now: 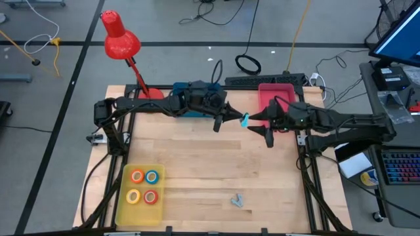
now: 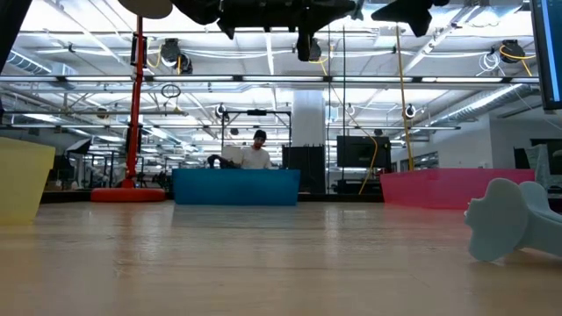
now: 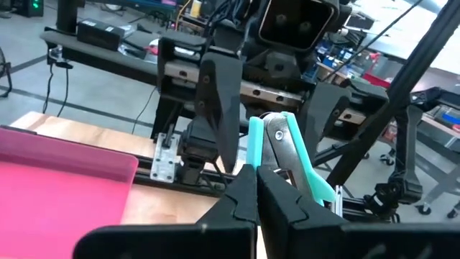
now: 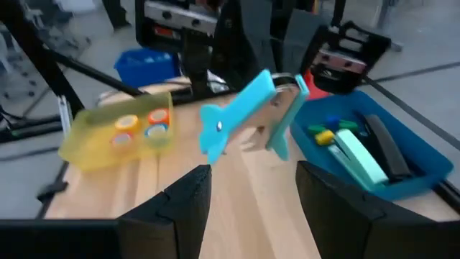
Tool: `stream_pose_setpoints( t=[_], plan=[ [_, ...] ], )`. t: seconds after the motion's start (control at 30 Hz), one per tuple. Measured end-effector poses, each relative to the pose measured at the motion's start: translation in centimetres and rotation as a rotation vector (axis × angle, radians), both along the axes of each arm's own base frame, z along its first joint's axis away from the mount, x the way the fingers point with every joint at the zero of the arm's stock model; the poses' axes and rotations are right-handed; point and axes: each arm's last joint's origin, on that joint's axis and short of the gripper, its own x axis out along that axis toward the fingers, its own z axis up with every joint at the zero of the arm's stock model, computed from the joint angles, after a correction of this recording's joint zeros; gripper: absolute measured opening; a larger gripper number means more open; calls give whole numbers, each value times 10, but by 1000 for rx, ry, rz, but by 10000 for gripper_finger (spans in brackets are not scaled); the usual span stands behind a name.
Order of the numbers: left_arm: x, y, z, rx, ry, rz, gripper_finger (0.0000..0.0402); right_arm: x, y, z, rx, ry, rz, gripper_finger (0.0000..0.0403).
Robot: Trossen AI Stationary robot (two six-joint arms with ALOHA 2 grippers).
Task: Pick and place Stapler, Stapler remover, tape
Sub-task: Put the light blue staple remover into the pink bin
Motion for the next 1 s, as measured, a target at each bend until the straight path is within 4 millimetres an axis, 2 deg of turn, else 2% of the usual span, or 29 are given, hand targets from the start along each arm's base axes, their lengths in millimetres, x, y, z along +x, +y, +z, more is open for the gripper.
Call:
stream_pose_setpoints(
  t=[0.23,0.6,0.73,1.0],
  plan=[
    [1,-4,0,21,-3,-3,0,4,0,-11,50,-40,-6,196],
    [1,-6,0,29,-4,-5,0,6,1,-6,107,-111,23,190],
    [2,-7,0,30,-3,5,0,7,1,-7,123,-105,17,163],
    [2,-9,0,31,-3,21,0,8,1,-9,130,-98,21,81]
  ],
)
